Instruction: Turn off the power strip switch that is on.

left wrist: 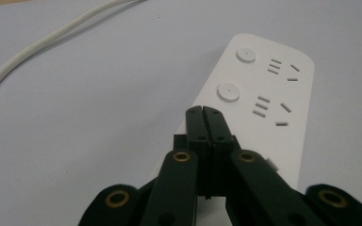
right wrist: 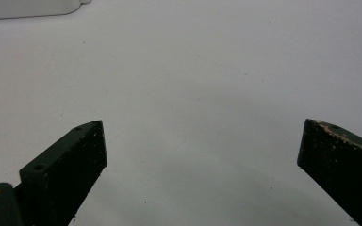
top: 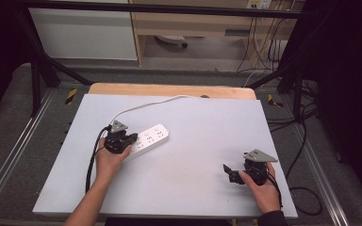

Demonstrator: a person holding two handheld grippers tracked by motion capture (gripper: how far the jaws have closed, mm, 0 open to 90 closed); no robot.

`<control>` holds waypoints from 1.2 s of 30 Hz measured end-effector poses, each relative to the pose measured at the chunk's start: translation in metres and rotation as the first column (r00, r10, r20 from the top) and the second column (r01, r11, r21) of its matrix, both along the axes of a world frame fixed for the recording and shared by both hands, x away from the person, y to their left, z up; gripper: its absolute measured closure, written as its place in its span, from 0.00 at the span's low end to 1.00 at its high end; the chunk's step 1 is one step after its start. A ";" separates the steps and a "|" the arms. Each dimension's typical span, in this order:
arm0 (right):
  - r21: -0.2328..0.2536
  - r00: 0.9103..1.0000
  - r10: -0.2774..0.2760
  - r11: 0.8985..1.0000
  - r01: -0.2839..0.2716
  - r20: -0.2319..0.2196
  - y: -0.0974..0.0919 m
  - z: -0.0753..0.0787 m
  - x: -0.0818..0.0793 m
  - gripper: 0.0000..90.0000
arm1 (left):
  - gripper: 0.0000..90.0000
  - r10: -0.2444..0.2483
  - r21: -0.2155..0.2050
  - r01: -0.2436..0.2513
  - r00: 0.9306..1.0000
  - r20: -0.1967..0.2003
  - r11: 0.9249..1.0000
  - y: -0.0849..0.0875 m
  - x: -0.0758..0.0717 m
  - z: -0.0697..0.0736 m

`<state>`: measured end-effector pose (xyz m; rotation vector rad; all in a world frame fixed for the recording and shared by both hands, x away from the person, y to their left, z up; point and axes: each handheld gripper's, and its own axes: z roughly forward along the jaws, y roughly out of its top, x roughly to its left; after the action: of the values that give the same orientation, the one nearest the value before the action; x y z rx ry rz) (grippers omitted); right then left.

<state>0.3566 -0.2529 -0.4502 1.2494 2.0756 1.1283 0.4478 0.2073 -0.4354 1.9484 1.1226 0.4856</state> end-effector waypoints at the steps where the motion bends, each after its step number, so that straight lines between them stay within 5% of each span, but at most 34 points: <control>1: -0.001 1.000 -0.001 1.000 0.001 -0.001 0.000 0.000 0.000 0.03 | 1.00 0.000 -0.001 0.000 1.000 -0.001 1.000 0.000 0.000 0.000; 29: 0.005 1.000 -0.010 1.000 0.010 -0.003 -0.001 0.000 0.000 0.03 | 1.00 0.007 -0.007 -0.007 1.000 0.008 1.000 0.001 0.001 0.002; 36: 0.012 1.000 -0.011 1.000 0.011 0.005 -0.002 0.002 -0.001 0.03 | 1.00 0.019 -0.074 -0.019 1.000 0.004 0.997 0.005 -0.001 0.001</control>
<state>0.3557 -0.2546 -0.4483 1.2608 2.0583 1.1391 0.4472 0.2119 -0.4348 1.8729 1.1414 0.4522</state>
